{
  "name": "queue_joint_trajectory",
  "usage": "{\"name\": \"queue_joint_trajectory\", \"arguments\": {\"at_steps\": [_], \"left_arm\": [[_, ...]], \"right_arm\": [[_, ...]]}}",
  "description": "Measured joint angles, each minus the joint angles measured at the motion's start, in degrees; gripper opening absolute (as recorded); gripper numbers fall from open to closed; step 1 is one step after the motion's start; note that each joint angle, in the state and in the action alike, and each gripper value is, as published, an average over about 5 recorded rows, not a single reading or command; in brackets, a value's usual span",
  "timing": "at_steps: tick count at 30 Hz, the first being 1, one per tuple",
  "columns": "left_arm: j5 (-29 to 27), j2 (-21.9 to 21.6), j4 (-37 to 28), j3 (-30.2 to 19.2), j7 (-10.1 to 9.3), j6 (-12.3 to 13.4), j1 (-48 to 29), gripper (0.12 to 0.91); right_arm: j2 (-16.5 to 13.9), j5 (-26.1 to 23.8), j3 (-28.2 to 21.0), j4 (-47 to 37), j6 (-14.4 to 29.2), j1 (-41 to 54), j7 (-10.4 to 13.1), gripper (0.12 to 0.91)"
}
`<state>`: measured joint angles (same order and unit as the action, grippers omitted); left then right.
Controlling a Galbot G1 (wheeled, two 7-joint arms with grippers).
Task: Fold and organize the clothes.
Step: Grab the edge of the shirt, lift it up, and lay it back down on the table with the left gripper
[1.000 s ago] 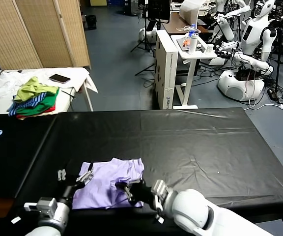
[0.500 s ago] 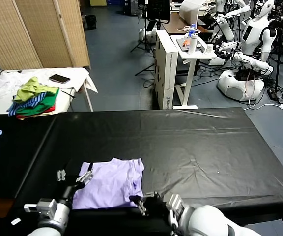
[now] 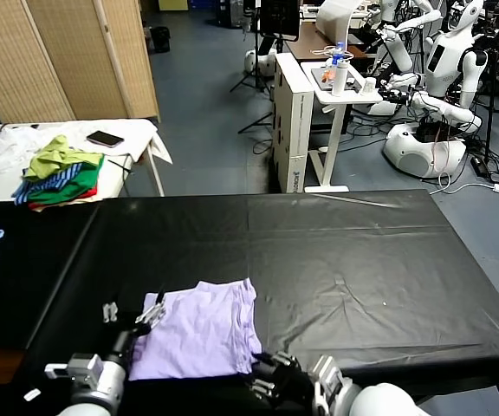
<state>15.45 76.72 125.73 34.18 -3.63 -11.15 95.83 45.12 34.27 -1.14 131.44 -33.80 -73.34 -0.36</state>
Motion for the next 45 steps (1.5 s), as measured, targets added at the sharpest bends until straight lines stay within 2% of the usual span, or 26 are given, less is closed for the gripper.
{"name": "queue_joint_trajectory", "arguments": {"at_steps": [3, 11, 19, 24, 30, 37, 38, 41, 45], "left_arm": [[1.29, 0.93, -0.66, 0.54, 0.41, 0.71, 0.53, 0.907], [6.77, 4.43, -2.67, 2.00, 2.98, 3.96, 2.42, 0.907], [9.91, 6.21, -4.51, 3.14, 4.72, 5.58, 3.72, 0.907], [10.43, 6.64, -5.78, 3.72, 5.22, 6.51, 4.58, 0.907], [10.91, 7.46, -6.44, 4.01, 6.29, 7.13, 6.19, 0.907], [12.68, 7.73, -7.30, 4.19, 6.69, 7.45, 6.76, 0.889], [13.18, 7.73, -7.34, 4.23, 6.74, 7.42, 6.73, 0.868], [14.35, 7.71, -7.42, 4.28, 6.93, 7.27, 6.58, 0.743], [14.79, 7.68, -7.76, 4.18, 7.35, 7.01, 6.44, 0.484]], "right_arm": [[1.01, -0.13, 3.49, 0.13, 1.33, -1.78, 0.05, 0.894], [4.49, 1.70, 12.67, -2.06, 4.36, -5.49, 1.50, 0.907], [6.54, 4.70, 20.74, -4.37, 5.03, -6.16, 2.38, 0.907], [6.90, 4.78, 22.49, -5.10, 5.10, -6.24, 2.20, 0.907], [7.29, 4.65, 22.69, -5.51, 5.11, -5.75, 2.18, 0.907], [7.48, 4.44, 22.89, -5.66, 5.11, -5.61, 2.16, 0.907], [7.51, 4.40, 22.90, -5.66, 5.11, -5.62, 2.16, 0.907], [7.57, 4.34, 22.84, -5.66, 5.11, -5.50, 2.15, 0.907], [7.60, 4.30, 22.62, -5.66, 5.11, -5.00, 2.14, 0.907]]}}
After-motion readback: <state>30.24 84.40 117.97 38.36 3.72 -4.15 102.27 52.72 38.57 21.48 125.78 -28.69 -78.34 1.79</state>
